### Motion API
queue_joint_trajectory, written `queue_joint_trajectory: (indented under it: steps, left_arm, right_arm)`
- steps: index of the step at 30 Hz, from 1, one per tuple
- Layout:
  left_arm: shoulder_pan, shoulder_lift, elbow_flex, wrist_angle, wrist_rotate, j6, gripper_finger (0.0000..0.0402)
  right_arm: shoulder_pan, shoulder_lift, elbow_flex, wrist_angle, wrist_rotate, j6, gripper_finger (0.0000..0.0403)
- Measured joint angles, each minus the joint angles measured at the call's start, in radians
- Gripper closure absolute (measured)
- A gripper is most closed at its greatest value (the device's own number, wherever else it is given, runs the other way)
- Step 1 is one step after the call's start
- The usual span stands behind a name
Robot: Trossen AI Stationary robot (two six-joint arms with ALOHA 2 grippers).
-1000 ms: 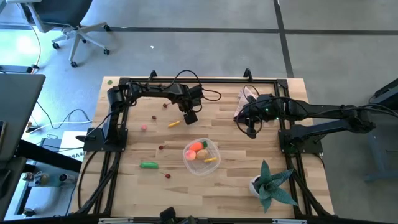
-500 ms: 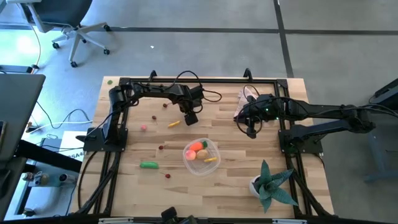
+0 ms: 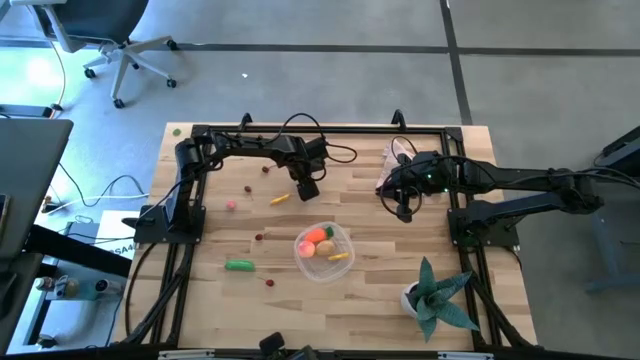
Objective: Pick and placing Produce into tupperware
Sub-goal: Put the strawberry into the transparent bin
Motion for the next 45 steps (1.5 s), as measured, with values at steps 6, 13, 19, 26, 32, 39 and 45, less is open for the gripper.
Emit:
queue_joint_trajectory:
  steps: [6, 13, 19, 26, 32, 39, 45]
  left_arm:
    - [0.000, 0.000, 0.000, -0.009, 0.000, -0.001, 0.0237]
    - [0.000, 0.000, 0.000, -0.009, 0.000, -0.003, 0.0252]
    - [0.000, 0.000, 0.000, -0.009, -0.009, -0.003, 0.0252]
    - [0.000, 0.000, 0.000, -0.009, -0.012, -0.002, 0.0252]
    - [0.000, -0.009, 0.000, -0.024, 0.000, 0.010, 0.0252]
    - [-0.010, -0.086, 0.000, -0.047, 0.003, 0.028, 0.0252]
    - [-0.063, -0.184, 0.000, -0.074, -0.010, 0.072, 0.0252]
  right_arm:
    - [0.000, 0.000, 0.000, 0.000, 0.000, 0.000, 0.0371]
    - [0.000, 0.000, 0.000, 0.000, 0.000, 0.000, 0.0371]
    - [0.000, 0.000, 0.000, 0.000, 0.000, 0.000, 0.0371]
    - [0.000, 0.000, 0.000, 0.000, 0.000, 0.000, 0.0371]
    - [0.000, 0.000, 0.000, 0.000, 0.000, 0.000, 0.0371]
    - [0.000, 0.000, 0.000, 0.000, 0.000, 0.000, 0.0371]
    - [0.000, 0.000, 0.000, 0.000, 0.000, 0.000, 0.0371]
